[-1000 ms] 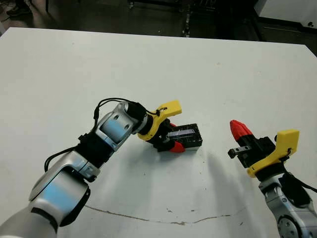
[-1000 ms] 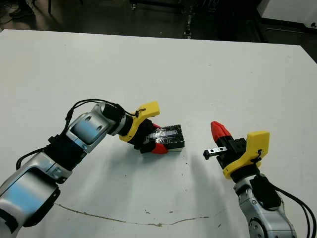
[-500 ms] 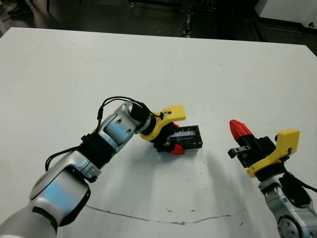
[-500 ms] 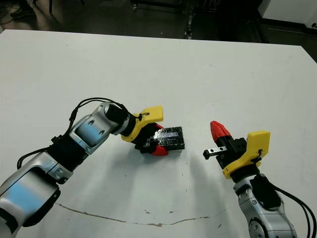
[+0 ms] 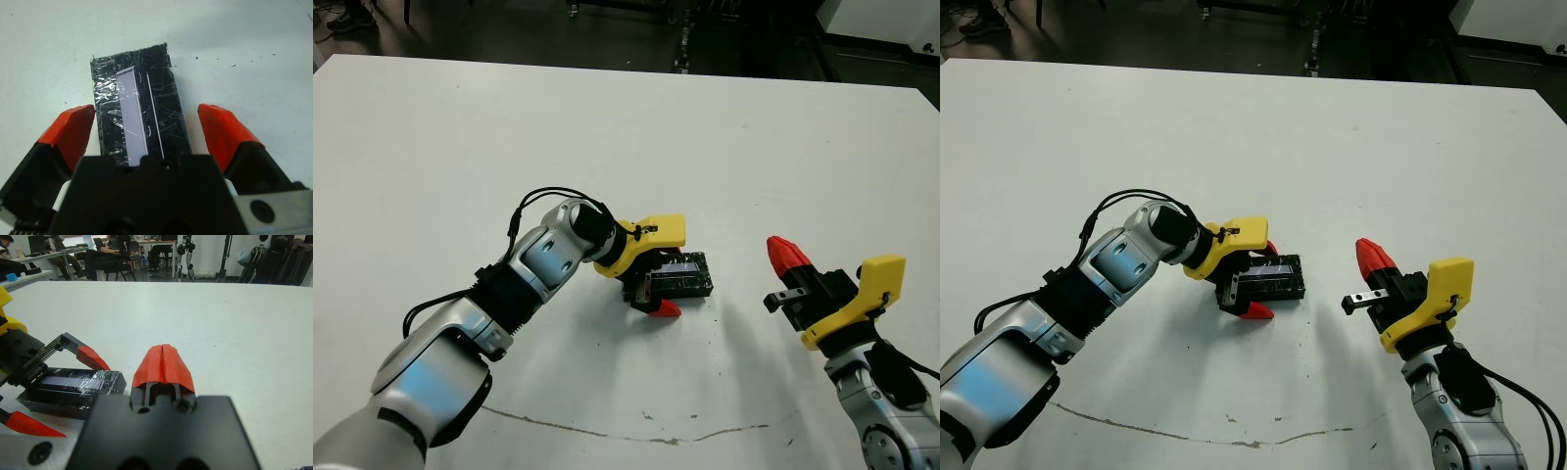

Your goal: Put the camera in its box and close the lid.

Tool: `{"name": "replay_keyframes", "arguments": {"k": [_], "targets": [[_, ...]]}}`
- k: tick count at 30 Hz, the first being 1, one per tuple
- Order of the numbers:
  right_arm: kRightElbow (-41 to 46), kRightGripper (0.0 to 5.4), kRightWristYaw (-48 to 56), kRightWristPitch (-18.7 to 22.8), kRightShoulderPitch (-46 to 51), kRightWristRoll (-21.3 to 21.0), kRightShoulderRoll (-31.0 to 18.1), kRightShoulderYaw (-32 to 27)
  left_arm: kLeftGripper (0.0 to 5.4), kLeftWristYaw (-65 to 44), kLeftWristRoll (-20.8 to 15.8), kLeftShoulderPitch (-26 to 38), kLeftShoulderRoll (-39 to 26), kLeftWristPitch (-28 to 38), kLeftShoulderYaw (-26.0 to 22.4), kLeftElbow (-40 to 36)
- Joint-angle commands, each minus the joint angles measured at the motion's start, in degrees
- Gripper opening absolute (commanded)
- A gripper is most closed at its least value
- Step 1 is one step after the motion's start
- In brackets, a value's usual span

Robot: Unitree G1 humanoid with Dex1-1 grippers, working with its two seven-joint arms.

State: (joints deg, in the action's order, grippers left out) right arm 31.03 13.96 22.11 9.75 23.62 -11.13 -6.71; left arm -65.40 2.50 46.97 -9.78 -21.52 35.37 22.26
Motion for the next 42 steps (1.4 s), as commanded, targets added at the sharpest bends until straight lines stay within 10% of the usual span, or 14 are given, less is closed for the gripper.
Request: {"name": "replay_keyframes", "arguments": {"k": [1,22,42], "targets": [[0.1,0.00,0.1,0.6,0.4,0.3,-0.7,-0.5,5.39,-1.0,0.7,-3.2,2.3,-0.7,2.8,1.7],[0.1,0.00,-0.1,0.9,0.4,0.3,-0.7,0.1,5.39,0.4,3.2,-6.3,-10.5,6.4,-3.7,-6.2],[0.5,0.00,-0.3,1.4,0.5,0.5,-0.5,0.1,5.39,-7.7,-5.9,-9.6,-27.5,-3.8,-15.7,-18.7]]}}
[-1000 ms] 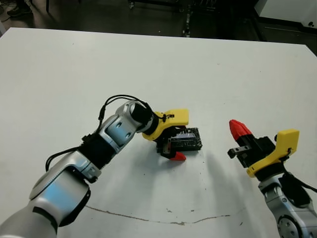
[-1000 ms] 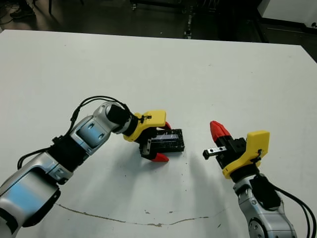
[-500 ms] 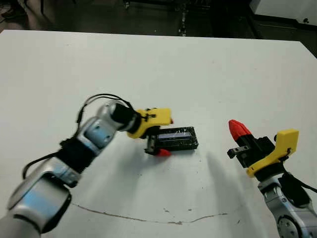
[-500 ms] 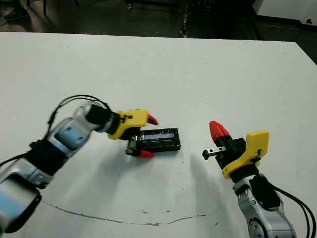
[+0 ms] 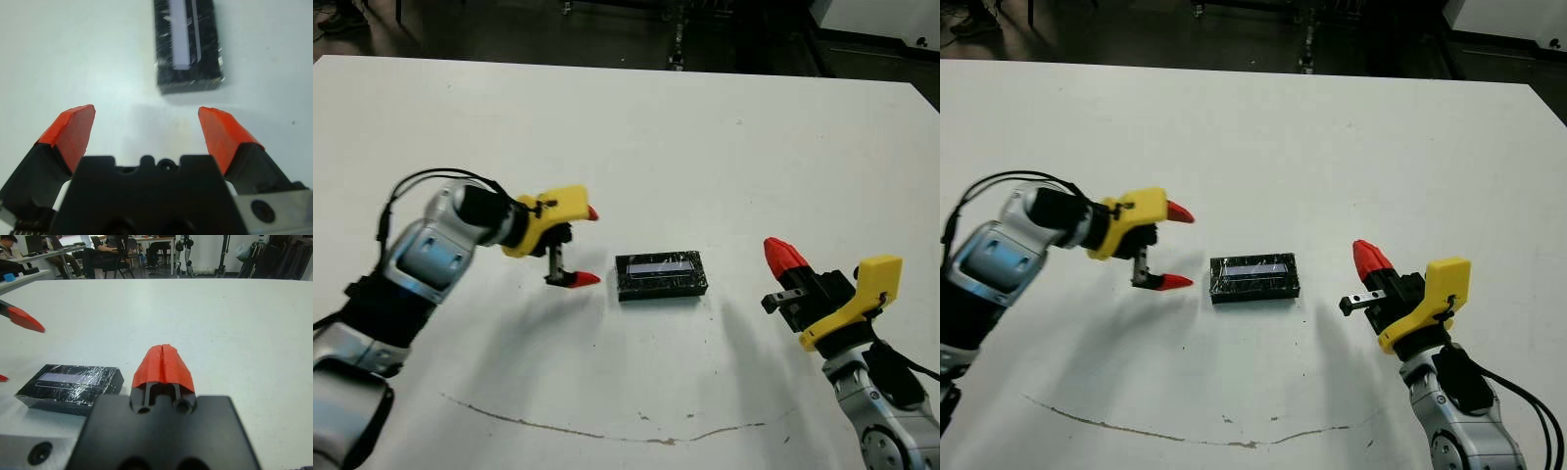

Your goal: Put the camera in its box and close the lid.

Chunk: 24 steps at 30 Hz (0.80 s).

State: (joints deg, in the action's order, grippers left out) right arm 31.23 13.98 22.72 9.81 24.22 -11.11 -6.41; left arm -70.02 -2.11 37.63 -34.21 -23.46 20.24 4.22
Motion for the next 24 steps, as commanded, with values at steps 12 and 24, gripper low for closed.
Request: {"name": "replay_keyframes", "arguments": {"k": [12,24], "targets": [[0.0,0.00,-0.2,0.0,0.2,-0.5,-0.4,0.1,5.30,-3.1,-8.4,0.7,-4.5,-7.8,-7.1,-2.1],[-0.2,0.00,-1.0,-0.2,0.0,-1.2,0.4,0.3,3.66,25.1,-21.4,-9.5,19.6,-14.0,-15.5,-11.9]]}}
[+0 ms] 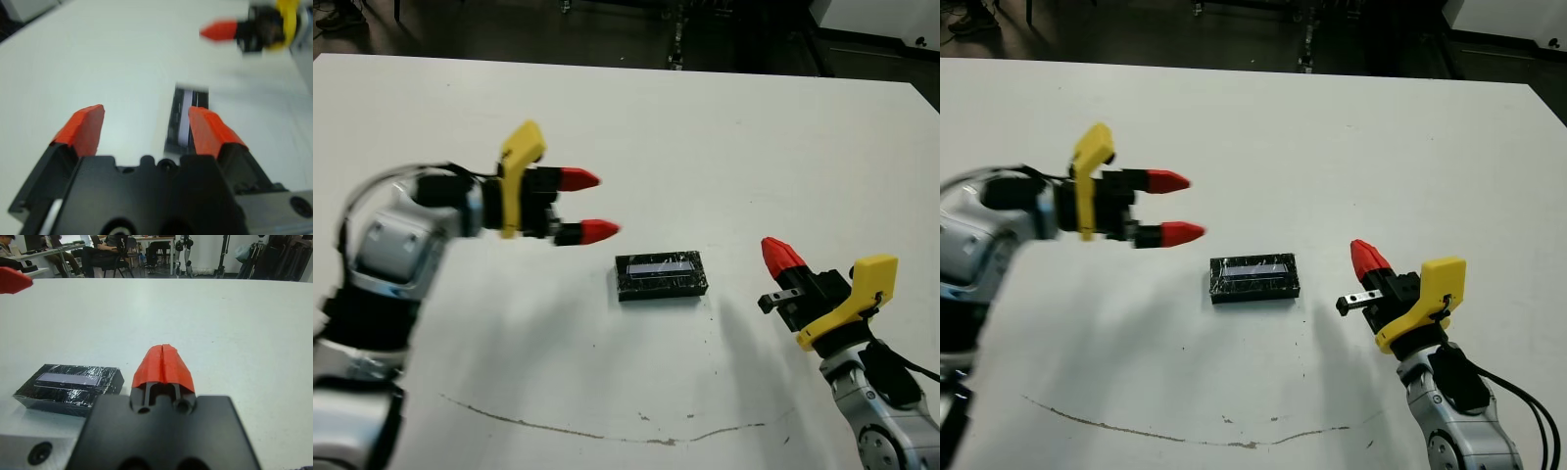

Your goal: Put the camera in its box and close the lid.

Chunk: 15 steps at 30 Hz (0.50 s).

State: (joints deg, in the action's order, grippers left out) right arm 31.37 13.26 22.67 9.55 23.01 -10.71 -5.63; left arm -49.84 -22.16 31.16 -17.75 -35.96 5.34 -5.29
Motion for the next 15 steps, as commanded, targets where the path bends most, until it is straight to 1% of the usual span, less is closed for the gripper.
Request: {"name": "replay_keyframes", "arguments": {"k": [1,4,7,10,15], "targets": [[-0.4,0.00,-0.2,-0.2,0.2,0.1,-0.1,-0.7,3.58,7.1,-1.4,-4.1,4.5,-1.9,-0.3,-3.6],[-0.5,0.00,-0.5,-0.2,0.2,0.0,-0.1,-0.9,3.15,14.3,-0.6,-7.5,8.3,-3.0,1.1,-7.3],[-0.9,0.00,-0.3,-0.8,0.3,0.0,0.1,-0.9,2.74,18.8,-0.4,-9.9,10.8,-4.2,2.8,-9.3],[-1.0,0.00,-0.5,-0.8,0.3,-0.1,0.2,-0.8,2.43,21.1,-0.4,-11.0,11.7,-5.0,4.6,-10.4],[-0.7,0.00,-0.7,-0.6,0.4,-0.3,0.2,-0.8,1.69,22.5,-0.3,-11.6,11.7,-6.8,7.7,-10.8]]}}
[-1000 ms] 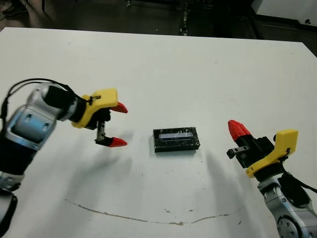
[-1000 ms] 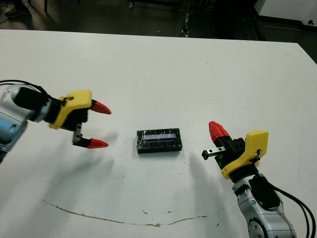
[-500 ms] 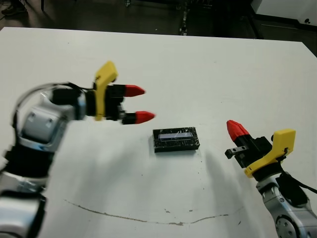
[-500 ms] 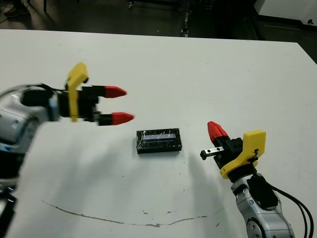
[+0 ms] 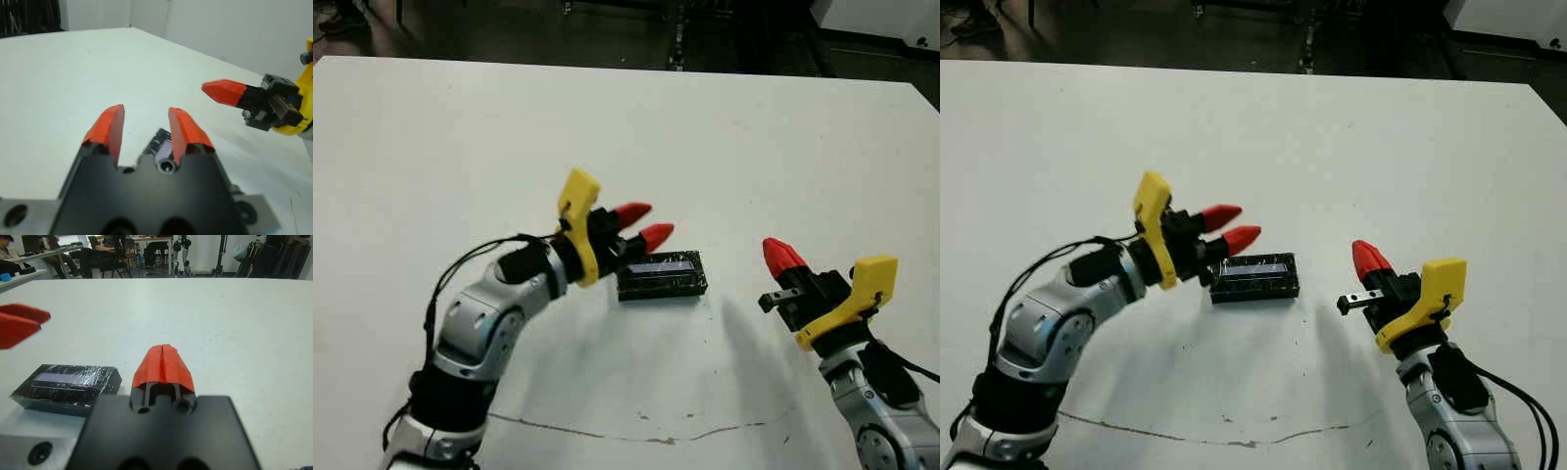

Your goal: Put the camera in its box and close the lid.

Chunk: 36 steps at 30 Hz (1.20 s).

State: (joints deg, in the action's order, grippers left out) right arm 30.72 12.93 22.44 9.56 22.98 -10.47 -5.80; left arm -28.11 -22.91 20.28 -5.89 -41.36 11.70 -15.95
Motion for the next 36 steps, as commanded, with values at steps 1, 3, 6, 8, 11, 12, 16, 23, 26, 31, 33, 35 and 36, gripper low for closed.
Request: {"name": "replay_keyframes", "arguments": {"k": [1,3,6,8,11,12,16,23,26,31,33,35,36], "targets": [[0.0,0.00,-0.4,-0.4,0.4,-0.3,0.0,-0.6,1.52,0.9,0.4,-0.7,-0.2,-1.8,1.7,0.1],[0.0,0.00,-0.4,-0.5,0.4,-0.4,-0.1,-0.5,1.20,1.5,-0.1,-0.6,0.2,-3.3,1.9,0.8],[-0.3,0.00,-0.2,-0.6,0.4,-0.2,0.0,-0.6,0.83,3.1,-0.6,-0.1,1.0,-7.1,2.2,1.7],[-0.1,0.00,-0.5,-0.3,0.5,-0.2,0.1,-0.5,0.49,3.8,-0.9,0.4,1.4,-9.6,2.2,2.1],[0.0,0.00,-0.4,-0.3,0.5,-0.1,0.2,-0.5,0.11,4.2,-0.9,1.0,2.1,-11.5,2.6,3.4],[-0.1,0.00,-0.4,-0.1,0.5,0.2,0.2,-0.6,0.01,4.6,-1.0,1.3,2.4,-12.6,2.5,4.0],[-0.1,0.00,-0.3,0.0,0.5,0.4,0.1,-0.6,0.01,6.6,-0.1,2.2,3.5,-14.7,2.6,6.6],[-0.2,0.00,-0.2,-0.5,0.6,-0.1,0.0,-0.5,0.01,8.5,1.2,2.7,3.8,-15.4,3.5,10.0],[-0.2,0.00,0.0,0.0,0.4,0.3,-0.1,-0.6,0.01,8.1,1.1,2.3,3.8,-15.1,3.7,11.2],[-0.2,0.00,-0.2,0.1,0.4,0.5,0.2,-0.5,0.01,7.9,0.8,1.8,4.1,-15.7,4.1,12.1],[-0.1,0.00,-0.2,0.3,0.4,0.5,0.2,-0.4,0.01,7.9,0.8,1.8,4.1,-16.0,4.4,11.9],[0.0,0.00,-0.3,0.4,0.5,0.5,0.1,-0.3,0.01,8.2,0.7,1.7,4.5,-16.4,4.5,11.7],[0.0,0.00,-0.2,0.3,0.5,0.5,0.1,-0.2,0.01,8.2,0.6,1.7,4.7,-16.6,4.6,11.6]]}}
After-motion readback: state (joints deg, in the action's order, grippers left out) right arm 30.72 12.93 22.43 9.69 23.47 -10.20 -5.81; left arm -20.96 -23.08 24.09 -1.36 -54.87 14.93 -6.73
